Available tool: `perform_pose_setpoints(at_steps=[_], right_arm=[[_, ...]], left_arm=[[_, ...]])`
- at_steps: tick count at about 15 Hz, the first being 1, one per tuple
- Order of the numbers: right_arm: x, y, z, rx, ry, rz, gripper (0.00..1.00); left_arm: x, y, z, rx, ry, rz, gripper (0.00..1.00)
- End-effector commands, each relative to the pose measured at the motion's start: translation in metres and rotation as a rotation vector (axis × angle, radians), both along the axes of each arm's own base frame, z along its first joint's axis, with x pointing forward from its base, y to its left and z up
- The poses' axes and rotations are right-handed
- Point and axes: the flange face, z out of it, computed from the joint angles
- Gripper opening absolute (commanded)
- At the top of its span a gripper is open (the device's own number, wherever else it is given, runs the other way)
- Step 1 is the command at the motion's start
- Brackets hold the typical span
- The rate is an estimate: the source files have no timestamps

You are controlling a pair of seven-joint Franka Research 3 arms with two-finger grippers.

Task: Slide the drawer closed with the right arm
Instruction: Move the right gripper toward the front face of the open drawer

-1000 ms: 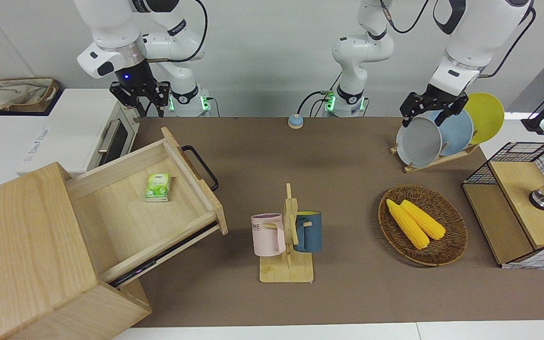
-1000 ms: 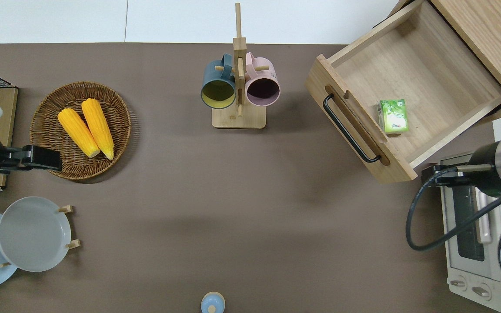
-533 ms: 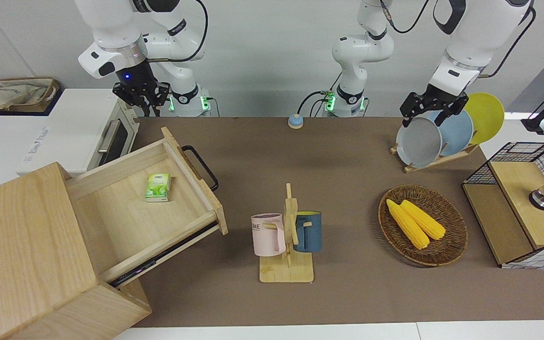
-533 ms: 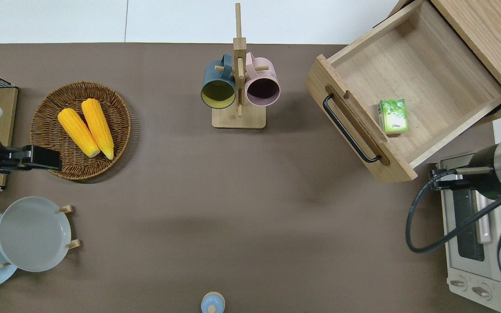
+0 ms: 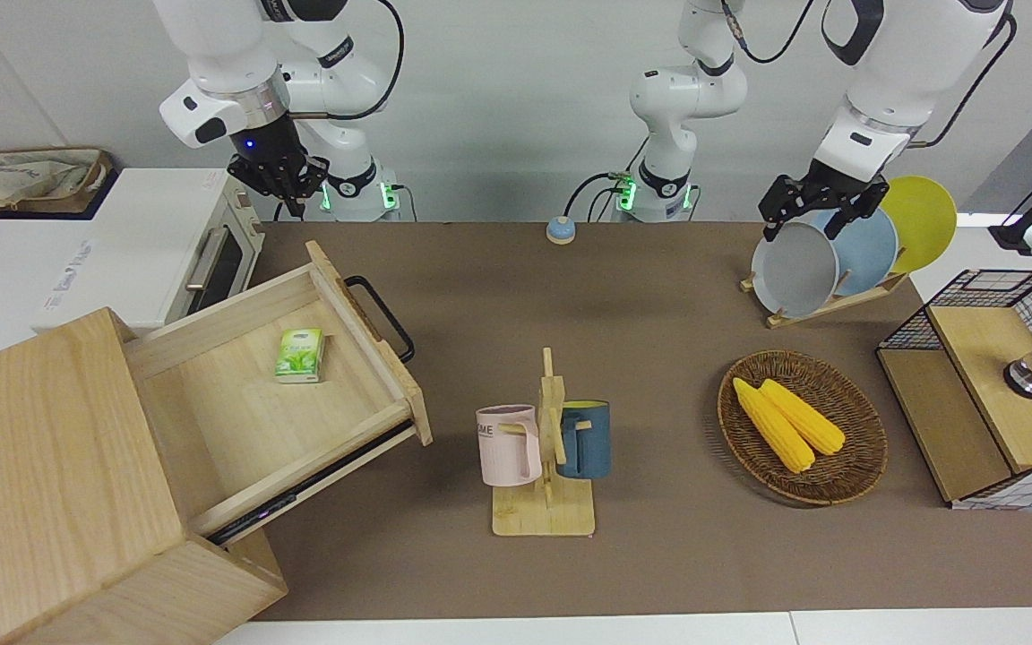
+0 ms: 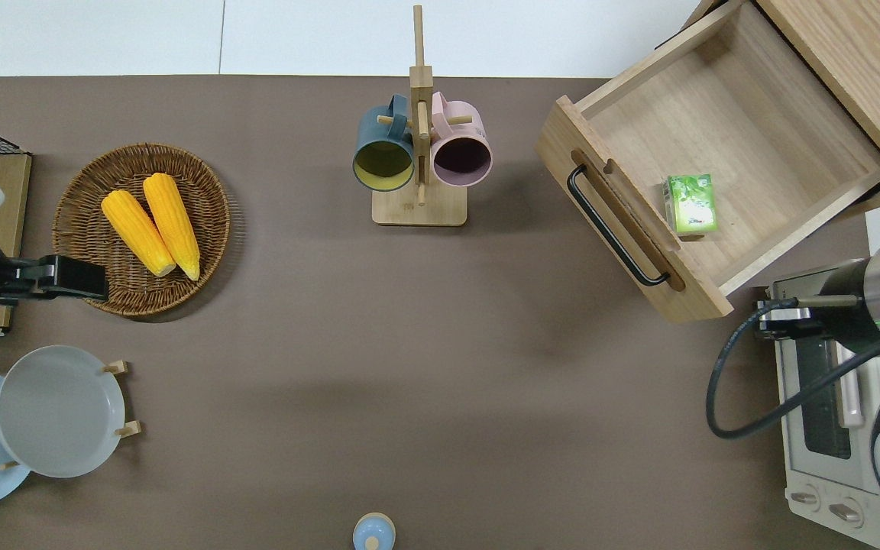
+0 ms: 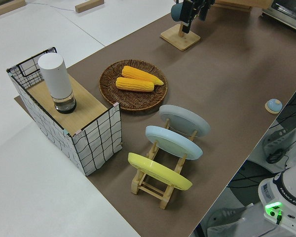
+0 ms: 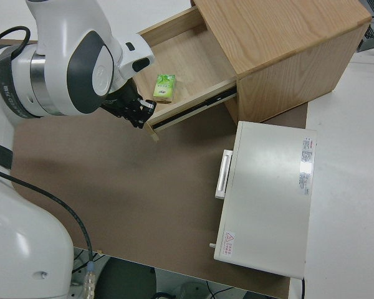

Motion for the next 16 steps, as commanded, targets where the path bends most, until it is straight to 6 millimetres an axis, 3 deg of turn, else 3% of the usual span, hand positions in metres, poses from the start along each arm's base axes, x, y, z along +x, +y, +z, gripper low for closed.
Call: perform_pose_setpoints(at_steps=[1,9,13,16], right_arm=[[-0.010,0.006,0.006,-0.004,0.001,-0.114,0.039],[-0.021,0.046,0.006,0.026,0.029,-0.345,0.000],[-0.023,0.081,-0.010,0.038,0.014,-0.434,0.000],[-0.023,0.098,-0.012,0.042,-0.010,-0.505,0.000]], left_arm=[[-0.003,0.000,0.004,0.013,-0.004,-0.009,1.00],[-0.003,0.001,0.005,0.013,-0.004,-0.006,1.00],[-0.003,0.001,0.005,0.013,-0.005,-0.008,1.00],[-0.003,0.001,0.005,0.013,-0.005,-0.008,1.00]])
